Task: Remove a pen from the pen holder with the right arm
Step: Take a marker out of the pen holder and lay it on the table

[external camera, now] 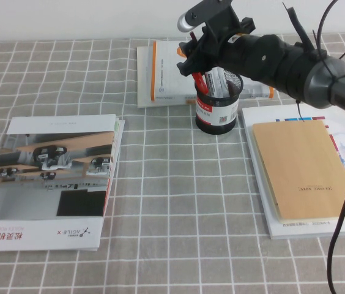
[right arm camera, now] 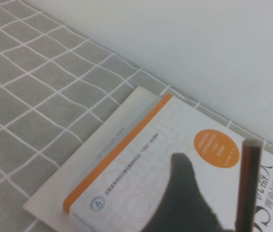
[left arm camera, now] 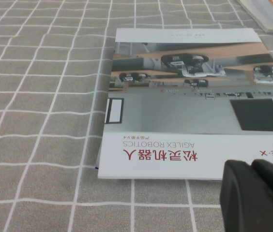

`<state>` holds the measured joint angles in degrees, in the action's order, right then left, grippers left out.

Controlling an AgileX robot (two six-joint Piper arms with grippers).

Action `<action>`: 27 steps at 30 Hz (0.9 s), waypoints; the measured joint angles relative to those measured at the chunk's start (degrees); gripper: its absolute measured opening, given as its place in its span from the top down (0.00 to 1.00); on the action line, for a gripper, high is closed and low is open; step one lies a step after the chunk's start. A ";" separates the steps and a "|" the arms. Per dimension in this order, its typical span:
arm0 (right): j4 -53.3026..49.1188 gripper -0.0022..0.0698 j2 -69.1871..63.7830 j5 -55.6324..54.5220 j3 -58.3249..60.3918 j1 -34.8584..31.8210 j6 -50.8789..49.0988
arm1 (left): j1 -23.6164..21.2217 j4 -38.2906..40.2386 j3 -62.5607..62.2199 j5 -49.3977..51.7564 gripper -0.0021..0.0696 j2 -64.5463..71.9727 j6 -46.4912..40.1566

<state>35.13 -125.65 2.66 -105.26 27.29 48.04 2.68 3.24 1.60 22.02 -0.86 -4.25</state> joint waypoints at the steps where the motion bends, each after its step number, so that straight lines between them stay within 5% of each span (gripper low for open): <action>1: 0.00 0.41 0.00 -0.01 0.00 -0.09 0.00 | 0.00 0.00 0.00 0.00 0.98 0.00 0.00; 27: 1.21 0.41 -0.89 0.13 -1.16 -0.13 0.00 | 0.00 0.00 0.00 0.00 0.98 0.00 0.00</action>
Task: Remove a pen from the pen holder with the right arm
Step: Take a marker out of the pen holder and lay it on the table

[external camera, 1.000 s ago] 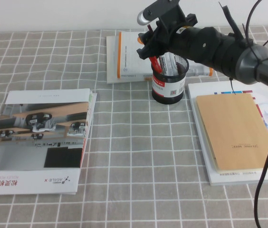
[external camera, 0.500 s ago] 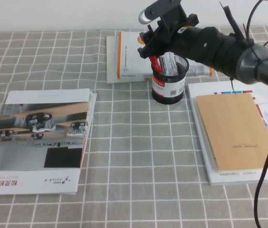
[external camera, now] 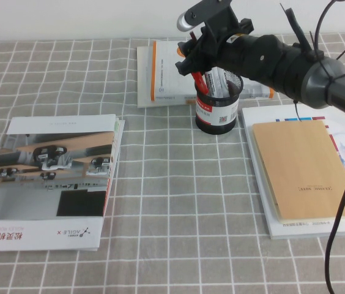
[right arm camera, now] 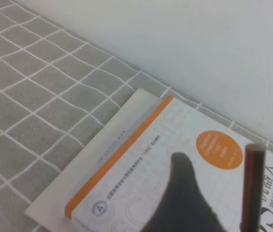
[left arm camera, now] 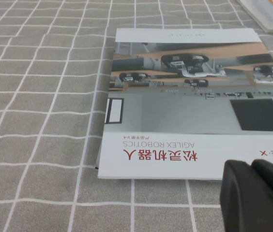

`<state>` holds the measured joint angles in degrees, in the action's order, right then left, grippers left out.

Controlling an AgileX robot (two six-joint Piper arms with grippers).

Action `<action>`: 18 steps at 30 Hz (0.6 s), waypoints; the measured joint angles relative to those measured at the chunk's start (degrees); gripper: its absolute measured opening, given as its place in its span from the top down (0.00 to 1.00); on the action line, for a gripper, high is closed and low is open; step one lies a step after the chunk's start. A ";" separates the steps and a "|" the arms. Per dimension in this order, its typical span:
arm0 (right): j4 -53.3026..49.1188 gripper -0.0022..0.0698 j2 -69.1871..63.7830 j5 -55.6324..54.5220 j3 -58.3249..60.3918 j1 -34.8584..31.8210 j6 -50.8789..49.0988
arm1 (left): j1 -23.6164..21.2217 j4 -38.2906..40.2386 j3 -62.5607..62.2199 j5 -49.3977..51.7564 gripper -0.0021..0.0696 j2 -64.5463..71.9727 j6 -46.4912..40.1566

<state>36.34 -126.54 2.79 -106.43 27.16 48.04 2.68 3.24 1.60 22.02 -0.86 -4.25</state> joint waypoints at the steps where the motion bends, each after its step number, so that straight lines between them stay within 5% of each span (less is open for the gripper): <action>1: 0.00 0.41 -0.09 0.00 0.00 0.00 0.00 | 0.00 0.00 0.00 0.00 0.98 0.00 0.00; 18: 0.31 0.56 -2.08 0.88 -2.30 0.23 0.00 | 0.00 0.00 0.00 0.00 0.98 0.00 0.00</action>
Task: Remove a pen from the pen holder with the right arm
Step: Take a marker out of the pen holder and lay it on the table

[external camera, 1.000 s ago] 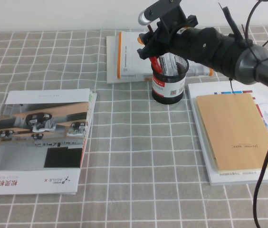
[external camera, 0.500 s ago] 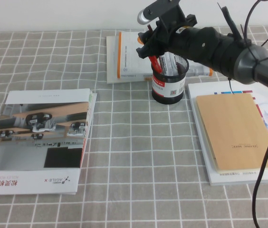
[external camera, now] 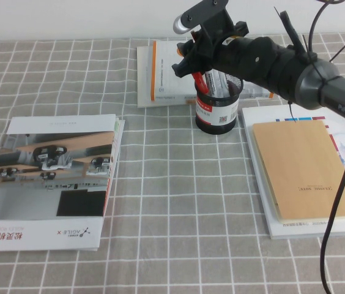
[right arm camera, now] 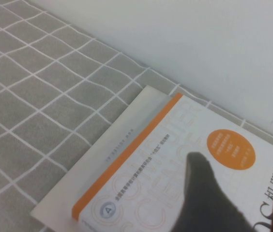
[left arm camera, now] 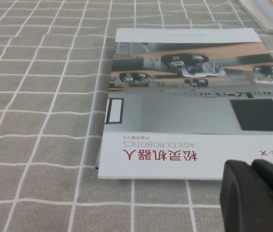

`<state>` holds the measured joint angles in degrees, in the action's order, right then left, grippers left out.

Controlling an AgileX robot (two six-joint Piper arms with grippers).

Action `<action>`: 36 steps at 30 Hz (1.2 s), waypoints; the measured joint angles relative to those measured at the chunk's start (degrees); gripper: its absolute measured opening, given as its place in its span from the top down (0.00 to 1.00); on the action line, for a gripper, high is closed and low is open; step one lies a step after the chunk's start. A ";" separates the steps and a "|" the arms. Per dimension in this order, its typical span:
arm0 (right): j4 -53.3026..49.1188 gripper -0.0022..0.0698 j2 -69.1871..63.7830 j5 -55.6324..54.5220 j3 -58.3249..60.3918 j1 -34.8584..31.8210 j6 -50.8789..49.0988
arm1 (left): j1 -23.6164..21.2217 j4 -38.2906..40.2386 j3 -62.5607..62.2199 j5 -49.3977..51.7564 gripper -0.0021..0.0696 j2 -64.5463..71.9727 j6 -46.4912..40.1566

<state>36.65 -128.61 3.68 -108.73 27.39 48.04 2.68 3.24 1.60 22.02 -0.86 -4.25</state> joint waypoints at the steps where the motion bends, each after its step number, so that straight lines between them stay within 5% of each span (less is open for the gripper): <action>1: 0.00 0.57 0.00 0.00 0.00 0.00 0.00 | 0.00 0.00 0.00 0.00 0.98 0.00 0.00; 18: 0.47 0.94 0.00 0.12 0.00 0.00 0.11 | 0.00 0.00 0.00 0.00 0.98 0.00 0.00; 36: 0.47 0.95 3.94 3.65 -0.25 0.31 0.00 | 0.00 0.00 0.00 0.00 0.98 0.00 0.00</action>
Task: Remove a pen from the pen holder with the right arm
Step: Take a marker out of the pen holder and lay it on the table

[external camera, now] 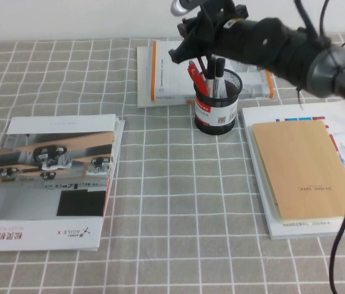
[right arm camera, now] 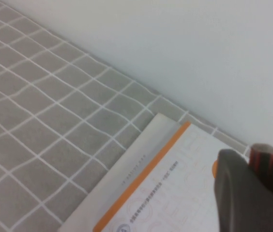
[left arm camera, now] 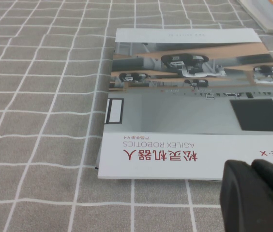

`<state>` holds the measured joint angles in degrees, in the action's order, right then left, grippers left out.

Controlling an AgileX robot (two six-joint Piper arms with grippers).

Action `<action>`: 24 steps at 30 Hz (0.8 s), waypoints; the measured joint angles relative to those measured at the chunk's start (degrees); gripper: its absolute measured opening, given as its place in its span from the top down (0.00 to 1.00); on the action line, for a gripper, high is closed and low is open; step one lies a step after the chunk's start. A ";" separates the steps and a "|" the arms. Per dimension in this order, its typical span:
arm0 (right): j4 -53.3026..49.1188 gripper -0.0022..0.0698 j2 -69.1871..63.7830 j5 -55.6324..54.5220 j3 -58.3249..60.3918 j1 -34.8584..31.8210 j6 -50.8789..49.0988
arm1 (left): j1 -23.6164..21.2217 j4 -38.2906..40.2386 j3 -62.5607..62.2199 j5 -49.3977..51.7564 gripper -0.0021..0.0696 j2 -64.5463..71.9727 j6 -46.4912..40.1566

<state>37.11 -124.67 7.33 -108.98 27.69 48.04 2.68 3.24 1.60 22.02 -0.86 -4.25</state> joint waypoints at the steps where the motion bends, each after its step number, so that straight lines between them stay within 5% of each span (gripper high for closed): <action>1: 0.00 0.95 0.62 0.69 0.00 0.00 0.00 | 0.00 0.00 0.00 0.00 0.98 0.00 0.00; 19: -0.73 0.95 15.71 12.32 -0.09 -1.50 -0.11 | 0.00 0.00 0.00 0.00 0.98 0.00 0.00; 24: -5.94 0.95 21.71 18.80 -0.09 -1.59 -7.57 | 0.00 0.00 0.00 0.00 0.98 0.00 0.00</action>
<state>31.17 -102.96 26.13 -109.07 26.10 40.47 2.68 3.24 1.60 22.02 -0.86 -4.25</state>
